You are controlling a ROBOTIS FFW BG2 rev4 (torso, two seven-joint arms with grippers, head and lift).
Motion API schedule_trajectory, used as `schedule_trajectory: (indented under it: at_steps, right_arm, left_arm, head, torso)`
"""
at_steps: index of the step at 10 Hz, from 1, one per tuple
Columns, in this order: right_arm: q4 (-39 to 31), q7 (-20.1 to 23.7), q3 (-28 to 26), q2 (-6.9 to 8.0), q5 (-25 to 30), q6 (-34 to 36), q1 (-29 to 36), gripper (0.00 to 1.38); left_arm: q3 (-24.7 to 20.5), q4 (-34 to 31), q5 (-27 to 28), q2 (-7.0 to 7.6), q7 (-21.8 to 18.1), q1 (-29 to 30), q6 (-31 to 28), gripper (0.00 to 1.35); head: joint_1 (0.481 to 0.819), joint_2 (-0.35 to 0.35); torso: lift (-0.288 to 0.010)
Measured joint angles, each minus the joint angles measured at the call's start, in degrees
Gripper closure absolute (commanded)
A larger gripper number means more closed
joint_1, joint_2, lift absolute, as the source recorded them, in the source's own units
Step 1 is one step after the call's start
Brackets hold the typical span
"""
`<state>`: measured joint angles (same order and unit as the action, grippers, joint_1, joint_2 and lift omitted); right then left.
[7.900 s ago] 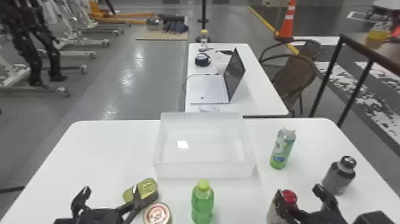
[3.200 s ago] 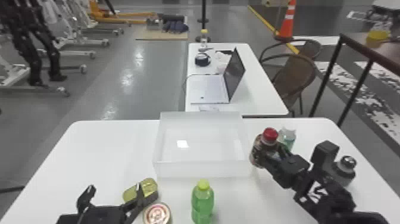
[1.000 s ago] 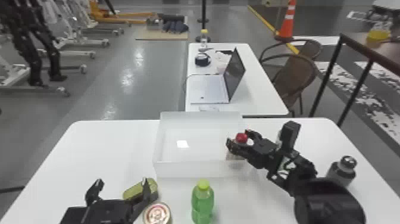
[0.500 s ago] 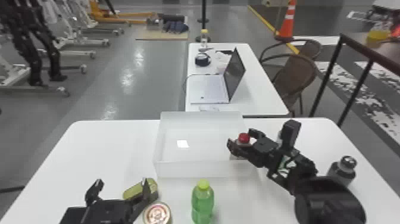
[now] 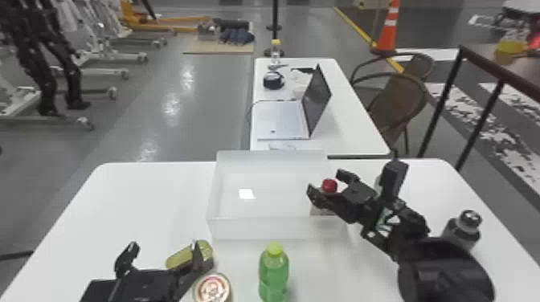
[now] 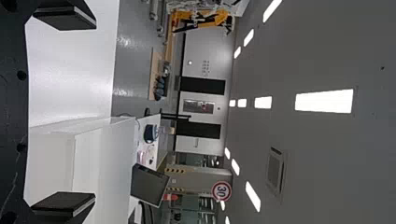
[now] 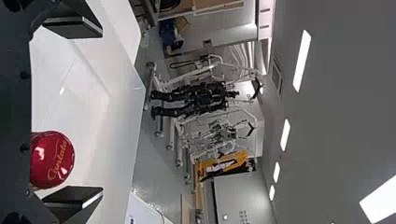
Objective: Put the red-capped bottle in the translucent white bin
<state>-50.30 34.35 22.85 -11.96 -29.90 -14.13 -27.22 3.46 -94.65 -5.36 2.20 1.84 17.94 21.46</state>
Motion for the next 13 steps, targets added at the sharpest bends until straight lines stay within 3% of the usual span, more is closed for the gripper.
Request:
schedule_trajectory:
  at_steps: [2,4,8,10,13]
  right_arm:
    - [-7.43,-3.76,-3.44,0.07,4.76,0.09,4.15,0.11]
    - [-19.29,-7.86,-9.21,0.45,10.02,3.52,11.35,0.11]
    - [-43.11,-15.15,-20.15,3.54,14.22,7.36,35.4,0.11]
    - [-47.18,-15.65,-21.87,4.1,14.18,8.46,43.03,0.11]
    - [-48.73,-16.16,-22.66,4.13,14.18,8.9,48.17,0.11]
  left_arm:
    - [-0.04,-0.08,-0.07,0.05,0.0,0.13,0.11,0.02]
    - [-0.01,-0.14,-0.18,0.1,0.0,0.22,0.42,0.02]
    - [-2.06,-1.11,1.27,-1.72,0.0,2.26,2.12,0.02]
    - [-3.1,-2.0,1.48,-2.12,0.0,4.19,2.28,0.02]
    - [-3.65,-2.36,1.9,-2.2,0.0,5.23,2.14,0.02]
  head:
    - [0.549,0.0]
    - [0.549,0.0]
    - [0.549,0.0]
    - [0.549,0.0]
    - [0.549,0.0]
  torso:
    - [-0.1]
    - [-0.1]
    - [-0.1]
    - [-0.1]
    - [-0.1]
